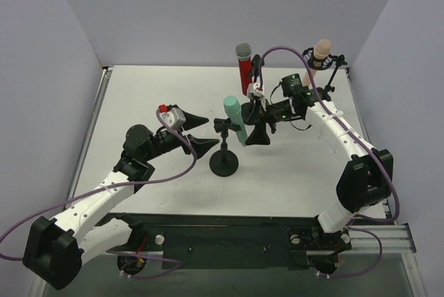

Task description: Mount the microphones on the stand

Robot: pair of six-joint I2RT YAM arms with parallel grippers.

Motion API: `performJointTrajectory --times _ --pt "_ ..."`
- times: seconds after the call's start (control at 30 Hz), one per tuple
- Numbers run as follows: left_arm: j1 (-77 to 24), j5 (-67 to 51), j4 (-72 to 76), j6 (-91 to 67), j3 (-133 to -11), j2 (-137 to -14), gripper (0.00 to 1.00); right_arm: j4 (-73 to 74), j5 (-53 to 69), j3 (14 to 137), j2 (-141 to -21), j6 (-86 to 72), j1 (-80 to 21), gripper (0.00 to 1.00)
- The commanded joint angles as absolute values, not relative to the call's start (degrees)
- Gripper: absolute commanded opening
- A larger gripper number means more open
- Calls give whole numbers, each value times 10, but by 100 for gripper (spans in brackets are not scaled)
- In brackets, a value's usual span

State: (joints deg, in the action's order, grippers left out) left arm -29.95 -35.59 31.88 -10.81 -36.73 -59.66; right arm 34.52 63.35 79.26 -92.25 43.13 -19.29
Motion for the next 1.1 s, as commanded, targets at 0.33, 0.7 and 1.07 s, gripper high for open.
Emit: performJointTrajectory --times 0.33,0.7,1.07 --pt "-328 -192 423 -99 -200 -535 90 477 577 827 -790 455 -120 95" --pt "-417 -142 567 58 -225 -725 84 403 602 658 -654 432 -80 100" --pt "-403 -149 591 33 -273 -792 71 317 653 599 -653 351 -28 100"
